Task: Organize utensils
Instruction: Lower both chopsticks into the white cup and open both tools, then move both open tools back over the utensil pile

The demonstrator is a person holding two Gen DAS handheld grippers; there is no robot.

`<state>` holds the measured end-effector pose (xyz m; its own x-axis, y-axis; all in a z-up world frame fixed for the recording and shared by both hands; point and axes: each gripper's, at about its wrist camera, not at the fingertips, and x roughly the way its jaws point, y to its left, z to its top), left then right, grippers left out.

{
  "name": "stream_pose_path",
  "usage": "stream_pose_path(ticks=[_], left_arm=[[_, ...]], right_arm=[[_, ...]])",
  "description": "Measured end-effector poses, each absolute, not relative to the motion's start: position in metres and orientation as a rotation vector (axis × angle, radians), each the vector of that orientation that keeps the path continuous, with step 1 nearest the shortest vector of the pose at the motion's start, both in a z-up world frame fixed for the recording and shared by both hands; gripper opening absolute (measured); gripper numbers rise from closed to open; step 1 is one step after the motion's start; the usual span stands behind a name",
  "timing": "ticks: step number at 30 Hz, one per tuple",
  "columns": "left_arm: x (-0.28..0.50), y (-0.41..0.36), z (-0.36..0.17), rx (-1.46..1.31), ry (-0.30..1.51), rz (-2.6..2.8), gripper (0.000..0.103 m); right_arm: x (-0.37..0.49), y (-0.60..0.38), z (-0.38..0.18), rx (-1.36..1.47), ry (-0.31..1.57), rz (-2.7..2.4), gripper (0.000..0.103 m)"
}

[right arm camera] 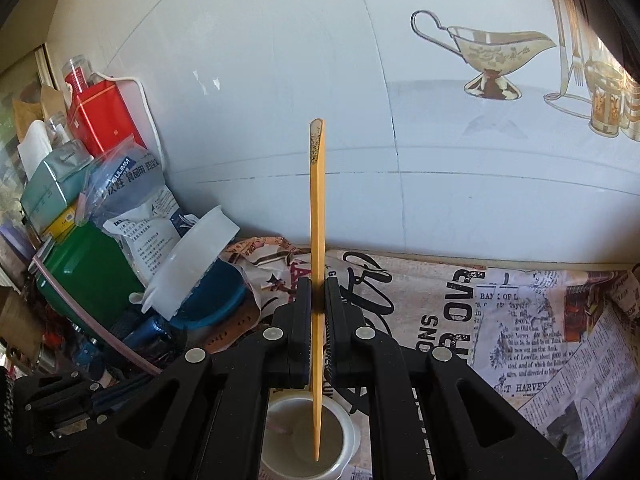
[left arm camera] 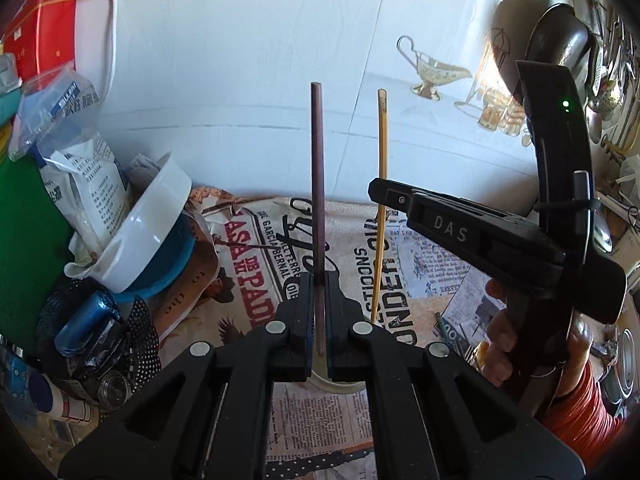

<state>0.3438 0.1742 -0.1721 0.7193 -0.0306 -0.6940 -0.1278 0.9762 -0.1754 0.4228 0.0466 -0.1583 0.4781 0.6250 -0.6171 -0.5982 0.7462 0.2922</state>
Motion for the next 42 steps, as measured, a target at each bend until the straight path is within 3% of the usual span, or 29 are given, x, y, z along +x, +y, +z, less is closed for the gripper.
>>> stream_pose_path(ticks=[16,30,38,40,42], left_arm=[[0.368,0.185,-0.212,-0.259,0.89,0.061,0.003],[0.359,0.171,-0.2,-0.227,0.891,0.13,0.005],[0.345,0.146,-0.17,-0.208,0.832,0.146,0.021],[0.341,0.137,-0.161,-0.206,0.812,0.146,0.025],[0.337,0.128,-0.154,-0.205,0.794,0.145,0.031]], right_arm=[[0.407,0.045,-0.211,-0.066,0.938,0.738,0.007],[0.397,0.016,-0.187,-0.092,0.937,0.759,0.008],[0.385,-0.023,-0.16,-0.097,0.881,0.762,0.009],[0.382,-0.035,-0.153,-0.096,0.864,0.759,0.012],[0.378,-0.048,-0.146,-0.099,0.842,0.75,0.022]])
